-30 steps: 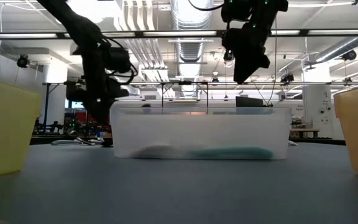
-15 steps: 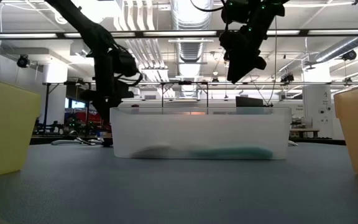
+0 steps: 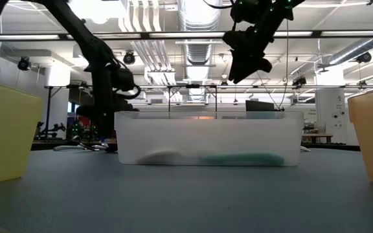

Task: Sort silverware by color (type)
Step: Put the black spoon into the orange bin

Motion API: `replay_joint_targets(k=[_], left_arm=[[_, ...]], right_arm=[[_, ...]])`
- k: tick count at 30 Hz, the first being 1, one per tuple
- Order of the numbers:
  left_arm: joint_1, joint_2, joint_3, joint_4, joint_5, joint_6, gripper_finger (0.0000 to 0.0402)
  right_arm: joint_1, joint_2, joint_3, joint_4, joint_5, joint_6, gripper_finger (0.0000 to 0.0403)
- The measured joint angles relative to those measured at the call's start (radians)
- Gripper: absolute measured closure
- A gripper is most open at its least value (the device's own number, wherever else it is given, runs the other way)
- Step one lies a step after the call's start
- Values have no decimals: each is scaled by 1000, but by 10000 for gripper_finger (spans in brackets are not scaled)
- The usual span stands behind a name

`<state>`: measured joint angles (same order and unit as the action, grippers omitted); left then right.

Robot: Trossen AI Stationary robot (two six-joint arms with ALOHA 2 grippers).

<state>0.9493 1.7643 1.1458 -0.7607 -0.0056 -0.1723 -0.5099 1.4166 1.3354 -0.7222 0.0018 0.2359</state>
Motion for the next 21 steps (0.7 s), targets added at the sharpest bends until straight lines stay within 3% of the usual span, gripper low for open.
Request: replay_joint_targets(k=[15,21], left_arm=[[2,35,23,-38,-4,33,331],[0,1,23,-103,93,106,331]], right_arm=[[-1,0,0,3,0,44,296],[-1,0,0,2,0,53,301]])
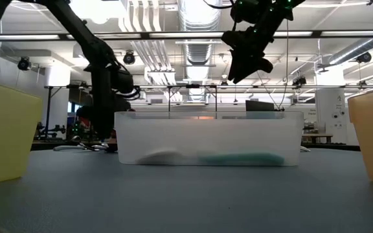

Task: Sort silverware by color (type)
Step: Put the black spoon into the orange bin

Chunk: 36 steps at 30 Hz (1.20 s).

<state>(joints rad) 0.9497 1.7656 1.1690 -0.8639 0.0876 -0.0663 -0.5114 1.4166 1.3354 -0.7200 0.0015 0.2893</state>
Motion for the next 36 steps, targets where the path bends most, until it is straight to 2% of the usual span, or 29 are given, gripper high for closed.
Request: replay_joint_targets(k=[5,9,19,26,36], left_arm=[[-2,-50,0,-96,4,147,331],[-5,-53,-12,-167,4,208,331],[-69,-52,-86,-163,5,202,331],[-80,-52,-125,-140,-113,151,331],[-134,-52,-117,-123,-96,196,331]], right_arm=[[0,0,0,0,0,-26,297],[0,0,0,0,0,-56,297],[0,0,0,0,0,-64,298],[0,0,0,0,0,-62,303],[0,0,0,0,0,-52,303]])
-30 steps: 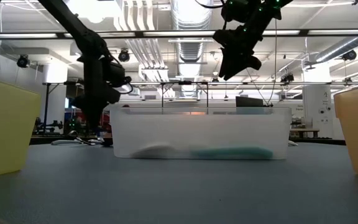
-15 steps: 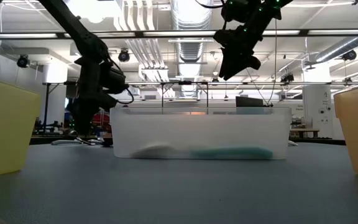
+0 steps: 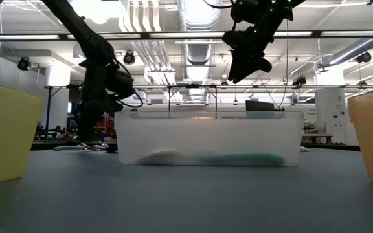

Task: Sort silverware by color (type)
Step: Put the black spoon into the orange bin

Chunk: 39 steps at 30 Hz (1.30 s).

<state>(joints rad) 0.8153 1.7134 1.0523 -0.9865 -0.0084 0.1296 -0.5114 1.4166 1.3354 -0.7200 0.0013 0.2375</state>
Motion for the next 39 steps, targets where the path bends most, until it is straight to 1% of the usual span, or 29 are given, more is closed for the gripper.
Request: replay_joint_targets(k=[5,8,13,15,17,21,23,33,39], left_arm=[[-43,0,0,9,0,-10,331],[-56,0,0,52,2,-48,336],[-56,0,0,147,1,-143,372],[-56,0,0,168,2,-173,389],[-58,0,0,179,9,-190,398],[-63,0,0,201,108,-227,398],[-72,1,0,207,131,-246,400],[-156,1,0,211,131,-309,401],[-166,2,-22,250,100,-355,401]], right_arm=[[0,0,0,0,0,0,305],[0,0,0,0,0,-1,303],[0,0,0,0,0,-1,306],[0,0,0,0,-1,-2,307],[0,0,0,0,-1,-2,307],[0,0,0,0,-1,-2,305],[0,0,0,0,-1,-2,306],[0,0,0,0,-2,-4,309],[0,0,0,0,-2,-5,309]])
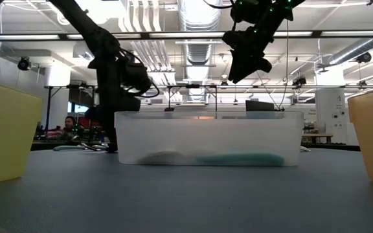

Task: Sort silverware by color (type)
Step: Put the black spoon into the orange bin

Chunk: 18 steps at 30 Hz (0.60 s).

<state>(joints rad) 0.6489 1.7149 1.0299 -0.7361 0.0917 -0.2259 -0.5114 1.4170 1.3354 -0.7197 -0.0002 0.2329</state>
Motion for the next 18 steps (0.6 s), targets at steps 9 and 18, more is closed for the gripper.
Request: replay_joint_targets(k=[9,18], left_arm=[[-2,-1,-87,86,4,-58,402],[-20,-3,-109,120,54,-65,402]], right_arm=[[0,0,0,0,-1,1,309],[0,0,0,0,-1,0,310]])
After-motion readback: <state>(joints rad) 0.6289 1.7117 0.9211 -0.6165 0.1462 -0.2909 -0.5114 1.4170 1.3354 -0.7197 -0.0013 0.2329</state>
